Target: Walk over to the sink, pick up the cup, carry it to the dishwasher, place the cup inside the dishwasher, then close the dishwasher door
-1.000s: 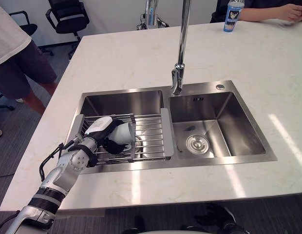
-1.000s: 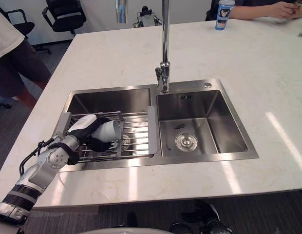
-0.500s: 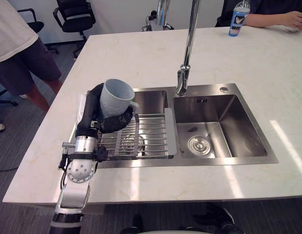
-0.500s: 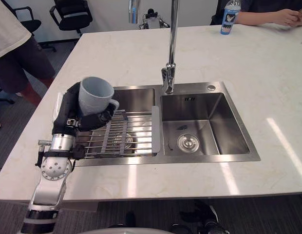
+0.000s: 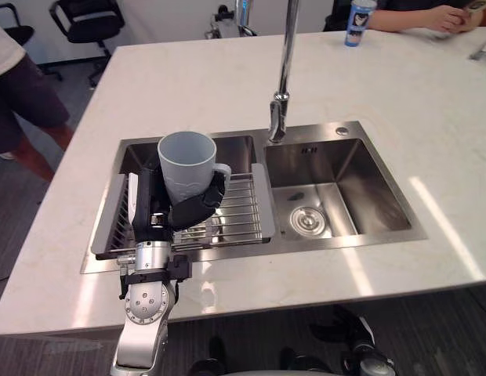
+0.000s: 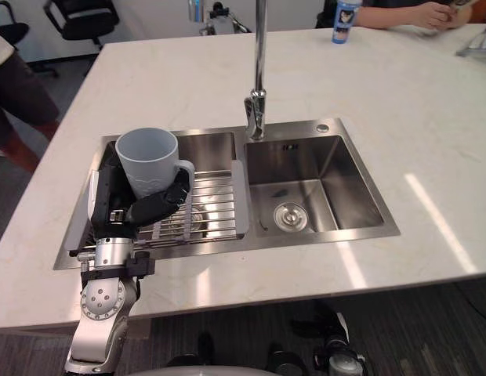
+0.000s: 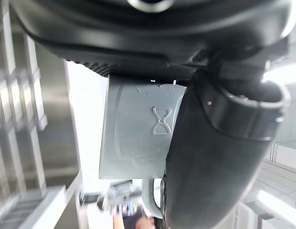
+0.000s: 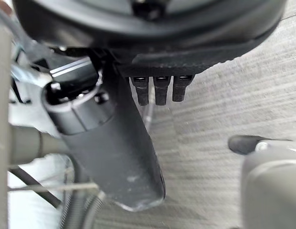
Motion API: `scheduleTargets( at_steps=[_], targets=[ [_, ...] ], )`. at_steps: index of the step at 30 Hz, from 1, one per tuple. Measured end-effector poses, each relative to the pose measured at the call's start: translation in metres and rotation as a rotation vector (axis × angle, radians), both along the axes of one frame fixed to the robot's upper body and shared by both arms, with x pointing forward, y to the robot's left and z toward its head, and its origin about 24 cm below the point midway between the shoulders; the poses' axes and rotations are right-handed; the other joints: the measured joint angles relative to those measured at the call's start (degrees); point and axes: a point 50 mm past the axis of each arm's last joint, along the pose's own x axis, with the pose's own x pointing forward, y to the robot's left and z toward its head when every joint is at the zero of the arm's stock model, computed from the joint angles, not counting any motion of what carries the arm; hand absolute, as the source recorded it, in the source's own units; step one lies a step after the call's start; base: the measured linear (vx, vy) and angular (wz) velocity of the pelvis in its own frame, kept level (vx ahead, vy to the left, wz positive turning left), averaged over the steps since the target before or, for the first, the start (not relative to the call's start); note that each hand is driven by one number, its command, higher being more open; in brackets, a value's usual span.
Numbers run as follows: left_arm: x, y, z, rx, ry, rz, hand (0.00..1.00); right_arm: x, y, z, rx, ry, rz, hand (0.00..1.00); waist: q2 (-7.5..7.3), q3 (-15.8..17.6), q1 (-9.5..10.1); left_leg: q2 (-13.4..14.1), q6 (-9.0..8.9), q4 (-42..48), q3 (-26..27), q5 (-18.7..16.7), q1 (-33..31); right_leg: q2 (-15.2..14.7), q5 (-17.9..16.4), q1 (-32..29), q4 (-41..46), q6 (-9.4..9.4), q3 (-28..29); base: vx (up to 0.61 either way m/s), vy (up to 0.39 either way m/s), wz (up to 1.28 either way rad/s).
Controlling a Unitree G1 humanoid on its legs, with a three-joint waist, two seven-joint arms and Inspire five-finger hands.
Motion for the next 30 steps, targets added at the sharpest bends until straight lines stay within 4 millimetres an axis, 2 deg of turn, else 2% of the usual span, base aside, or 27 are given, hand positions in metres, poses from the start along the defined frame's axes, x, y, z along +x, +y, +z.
scheduleTargets(
  at_steps=[2, 3, 4, 5, 6, 7, 9, 10, 11, 12, 13, 15, 16, 17, 18, 20, 21, 23, 24, 25, 28, 30],
  targets=[
    [0.0, -0.004, -0.001, -0.006, 0.003, -0.013, 0.3, 0.004, 0.0, 0.003, -0.01, -0.023, -0.006, 0.9, -0.4, 0.5, -0.08, 0.6, 1.5, 1.6, 0.0, -1.1, -1.3, -0.2, -0.1, -0.1, 0.7, 1.07, 0.4, -0.16, 0.041, 0.04],
    [0.0, -0.004, -0.001, -0.017, 0.005, -0.009, 0.3, 0.004, 0.001, 0.003, -0.012, -0.024, -0.008, 0.9, -0.43, 0.9, -0.07, 0.5, 1.99, 2.1, -0.3, -0.9, -1.3, -0.9, -5.0, -1.9, 11.7, 0.61, 0.2, -0.13, 0.023, 0.25],
    [-0.003, -0.003, -0.005, -0.023, 0.02, -0.003, 0.3, -0.001, 0.002, 0.001, -0.014, -0.009, -0.006, 0.9, -0.21, 0.9, 0.6, 0.2, 2.23, 2.7, -0.9, -0.7, -1.3, -1.4, -8.5, -1.3, 20.2, 1.96, 0.3, -0.11, 0.01, 0.29],
    [-0.004, -0.003, -0.006, -0.026, 0.026, -0.001, 0.3, -0.003, 0.003, 0.0, -0.013, -0.004, 0.0, 0.9, -0.26, 0.8, 1.02, 0.1, 2.25, 3.2, -1.1, -0.7, -1.7, -1.6, -9.4, -0.4, 22.6, 2.8, 0.4, -0.11, -0.042, 0.27],
    [-0.007, -0.001, -0.007, -0.028, 0.034, 0.01, 0.3, -0.003, 0.007, -0.001, -0.009, 0.001, 0.02, 0.9, -0.9, 0.1, 2.25, -0.1, 2.28, 4.5, -1.7, -0.4, -3.3, -1.6, -9.7, 1.6, 23.5, 3.08, 0.6, -0.12, -0.095, 0.19],
    [-0.007, 0.002, -0.007, -0.031, 0.033, 0.025, 0.3, 0.001, 0.009, 0.001, -0.009, -0.009, 0.036, 0.9, -1.11, -0.3, 3.54, -0.4, 2.06, 5.6, -2.0, 0.4, -6.0, -1.3, -11.2, 2.9, 18.4, 2.61, 0.7, -0.18, -0.133, 0.15],
    [-0.007, 0.001, -0.007, -0.046, 0.032, 0.031, 0.3, 0.01, 0.008, 0.005, -0.019, -0.034, 0.047, 0.9, 0.25, -0.9, 5.02, 0.0, 1.77, 5.1, -2.4, 2.8, -9.7, 0.2, -12.3, 3.0, 10.8, 1.85, 0.2, -0.18, -0.101, 0.07],
    [-0.008, -0.001, -0.006, -0.055, 0.027, 0.029, 0.3, 0.019, 0.008, 0.008, -0.024, -0.058, 0.058, 0.9, 0.73, -0.8, 5.44, 0.5, 0.66, 4.6, -2.9, 5.0, -11.8, 1.5, -12.9, 3.7, 5.6, -0.22, 0.1, -0.22, -0.086, 0.24],
    [-0.007, -0.003, -0.008, -0.071, 0.041, 0.026, 0.3, 0.025, 0.005, 0.011, -0.034, -0.072, 0.059, 0.9, 2.58, 0.3, 4.73, 1.5, 0.37, 4.4, -4.4, 6.5, -12.2, 3.1, -11.7, 4.5, 4.5, -0.68, -1.1, -0.23, -0.1, 0.35],
    [-0.008, -0.006, -0.011, -0.075, 0.054, 0.013, 0.3, 0.025, 0.004, 0.011, -0.033, -0.073, 0.054, 0.9, 3.18, 0.6, 4.27, 2.2, -0.11, 4.1, -5.8, 7.3, -12.0, 4.1, -11.2, 5.3, 4.0, -1.26, -1.9, -0.32, -0.118, 0.52],
    [-0.01, -0.01, -0.013, -0.077, 0.067, -0.004, 0.3, 0.024, 0.002, 0.011, -0.038, -0.073, 0.049, 0.9, 3.46, 0.7, 4.05, 2.7, -1.21, 3.1, -7.0, 9.7, -11.3, 5.2, -11.0, 5.7, 4.4, -1.85, -3.2, -0.29, -0.103, 0.46],
    [-0.009, -0.015, -0.011, -0.078, 0.056, -0.029, 0.3, 0.022, -0.004, 0.014, -0.049, -0.089, 0.012, 0.9, 3.07, 0.9, 3.04, 1.8, -3.92, 1.6, -8.7, 13.3, -11.8, 4.2, -10.3, 5.4, 4.1, -3.46, -6.3, -0.28, -0.058, 0.75],
    [-0.009, -0.02, -0.01, -0.081, 0.053, -0.058, 0.3, 0.017, -0.012, 0.015, -0.057, -0.096, -0.052, 0.9, 2.62, 1.1, 2.31, 1.2, 0.79, 11.1, -6.4, 5.2, -13.1, 2.9, -9.5, 4.9, 4.0, -3.69, -8.6, -0.25, -0.019, 0.85],
    [-0.009, -0.023, -0.01, -0.085, 0.053, -0.071, 0.3, 0.013, -0.015, 0.015, -0.065, -0.096, -0.072, 0.9, 2.51, 1.1, 2.28, 1.1, 1.73, 14.7, -5.3, 1.4, -13.0, 2.3, -9.2, 4.7, 4.0, -3.66, -9.1, -0.26, 0.005, 0.71],
    [-0.009, -0.025, -0.01, -0.098, 0.052, -0.091, 0.3, 0.008, -0.02, 0.017, -0.078, -0.1, -0.09, 0.9, 2.6, 0.9, 2.08, 1.2, 1.73, 19.8, -3.8, -4.4, -11.5, 1.3, -8.4, 4.5, 3.9, -3.61, -9.8, -0.14, 0.035, 0.41],
    [-0.009, -0.028, -0.009, -0.109, 0.05, -0.109, 0.3, 0.004, -0.022, 0.018, -0.085, -0.099, -0.092, 0.9, 2.6, 0.8, 1.45, 1.8, 0.91, 22.6, -3.3, -9.0, -8.1, 0.4, -7.3, 4.5, 3.0, -3.2, -10.8, -0.16, 0.082, 0.39],
    [-0.008, -0.03, -0.008, -0.12, 0.044, -0.123, 0.3, 0.004, -0.021, 0.017, -0.083, -0.099, -0.096, 0.9, 2.91, 0.4, 0.85, 2.2, -0.04, 21.5, -3.5, -11.3, -5.0, 0.2, -6.2, 4.4, 1.8, -2.71, -11.6, -0.18, 0.13, 0.4],
    [-0.006, -0.034, -0.007, -0.123, 0.038, -0.143, 0.3, 0.002, -0.021, 0.017, -0.08, -0.096, -0.102, 0.9, 4.05, -1.1, 0.61, 2.2, -1.26, 12.6, -4.2, -12.0, -0.1, 0.6, -4.8, 3.0, 0.3, -1.79, -12.4, -0.13, 0.143, 0.31],
    [-0.003, -0.035, -0.007, -0.117, 0.033, -0.148, 0.3, 0.003, -0.018, 0.015, -0.065, -0.092, -0.107, 0.9, 4.1, -1.5, 0.64, 1.2, -2.27, 7.3, -4.1, -9.8, 1.5, -0.2, -4.1, 2.2, 0.2, -1.17, -12.5, -0.09, 0.156, 0.11],
    [-0.002, -0.034, -0.01, -0.104, 0.047, -0.145, 0.3, 0.002, -0.012, 0.013, -0.046, -0.091, -0.104, 0.9, 3.73, -1.7, 0.78, 0.4, -1.55, 5.4, -4.0, -8.7, 2.1, -0.6, -2.8, 2.5, -0.9, -0.41, -12.4, -0.07, 0.155, 0.07],
    [0.0, -0.03, -0.023, -0.081, 0.103, -0.137, 0.3, -0.001, -0.003, 0.01, -0.018, -0.084, -0.109, 0.9, 3.15, -2.4, 0.75, -1.3, -0.65, 4.8, -3.9, -8.3, 2.5, -1.6, -1.3, 3.3, -2.4, 0.81, -12.2, -0.03, 0.131, 0.02],
    [0.001, -0.031, -0.024, -0.087, 0.11, -0.141, 0.3, 0.0, -0.002, 0.01, -0.014, -0.086, -0.109, 0.9, 3.01, -2.5, 0.78, -1.9, -0.07, 4.6, -3.8, -8.0, 2.5, -2.0, -0.4, 3.6, -3.5, 1.13, -12.1, -0.03, 0.134, 0.01]
  ],
)
